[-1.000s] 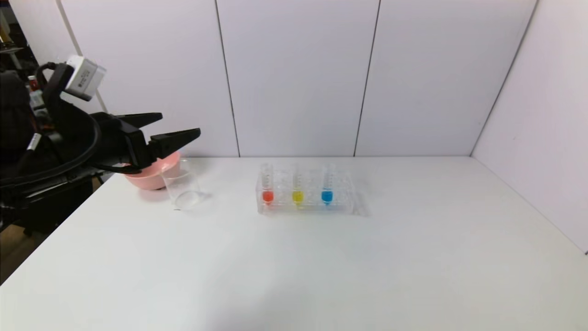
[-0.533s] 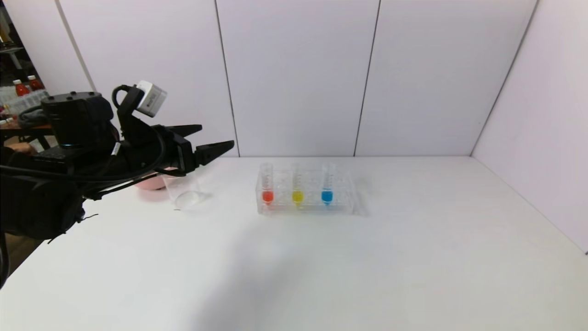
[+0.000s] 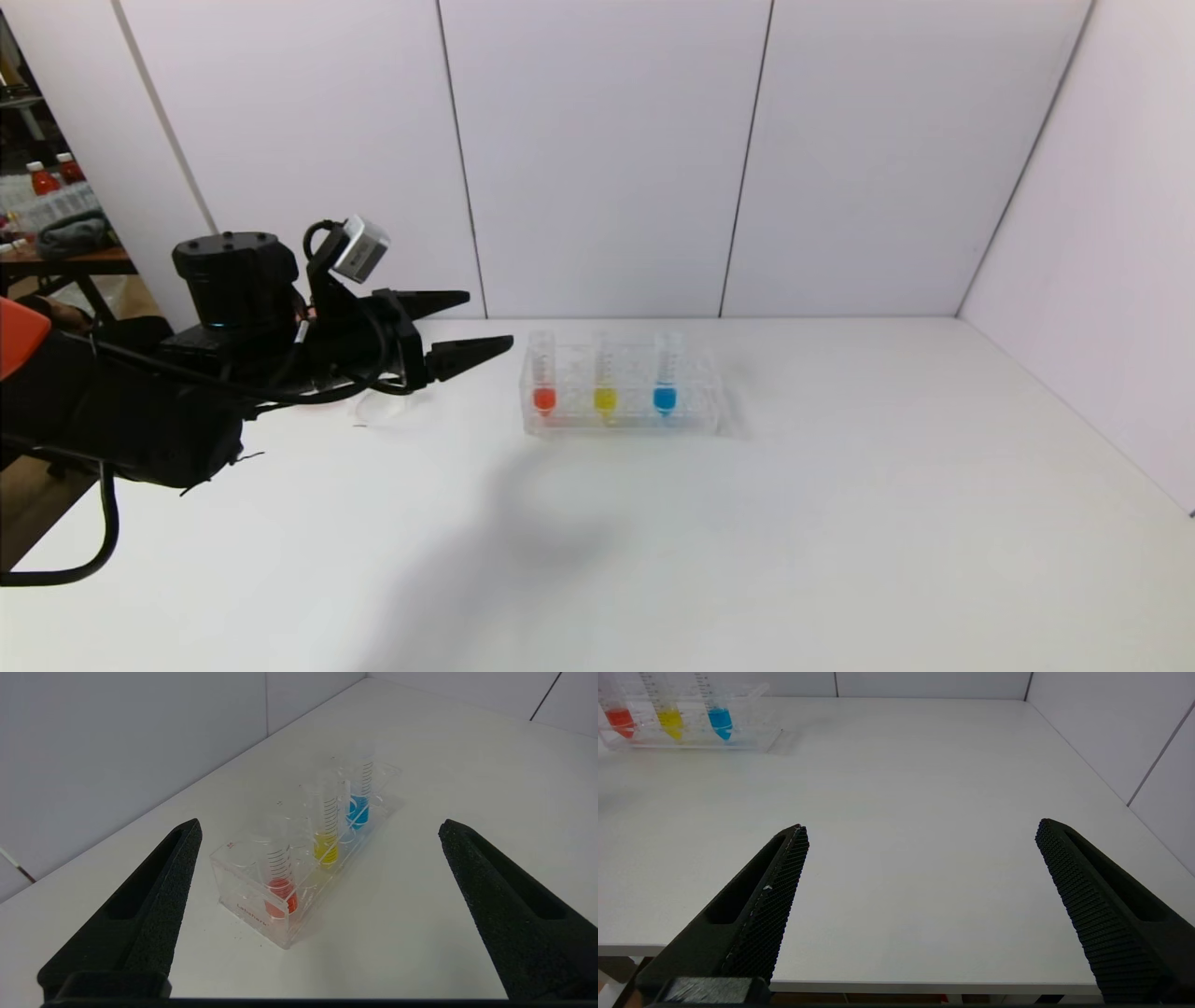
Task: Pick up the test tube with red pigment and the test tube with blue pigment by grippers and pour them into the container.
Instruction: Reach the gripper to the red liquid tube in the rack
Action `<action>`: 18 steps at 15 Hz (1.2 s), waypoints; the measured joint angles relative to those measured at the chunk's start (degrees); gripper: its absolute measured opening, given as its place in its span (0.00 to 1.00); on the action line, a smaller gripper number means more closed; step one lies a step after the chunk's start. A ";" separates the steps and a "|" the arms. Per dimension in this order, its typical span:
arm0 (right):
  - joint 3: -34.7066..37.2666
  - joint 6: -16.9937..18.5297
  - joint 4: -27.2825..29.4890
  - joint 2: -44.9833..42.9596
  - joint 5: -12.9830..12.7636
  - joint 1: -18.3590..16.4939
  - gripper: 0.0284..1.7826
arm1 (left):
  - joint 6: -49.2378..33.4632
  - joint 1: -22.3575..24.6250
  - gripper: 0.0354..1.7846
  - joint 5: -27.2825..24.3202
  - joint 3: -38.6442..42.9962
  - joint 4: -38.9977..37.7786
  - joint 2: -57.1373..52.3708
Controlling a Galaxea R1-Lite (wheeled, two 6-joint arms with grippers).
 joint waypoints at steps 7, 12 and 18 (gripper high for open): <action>0.00 -0.02 0.00 0.00 0.00 0.02 1.00 | 0.11 -0.45 0.99 -3.23 -3.00 -4.08 6.07; 0.00 -0.02 0.00 0.00 0.00 -0.02 1.00 | 1.57 -1.79 0.99 -3.30 -4.55 -5.62 9.45; 0.00 -0.02 0.00 0.00 0.00 -0.02 1.00 | 3.69 -3.61 0.99 -3.47 -7.77 -5.77 13.95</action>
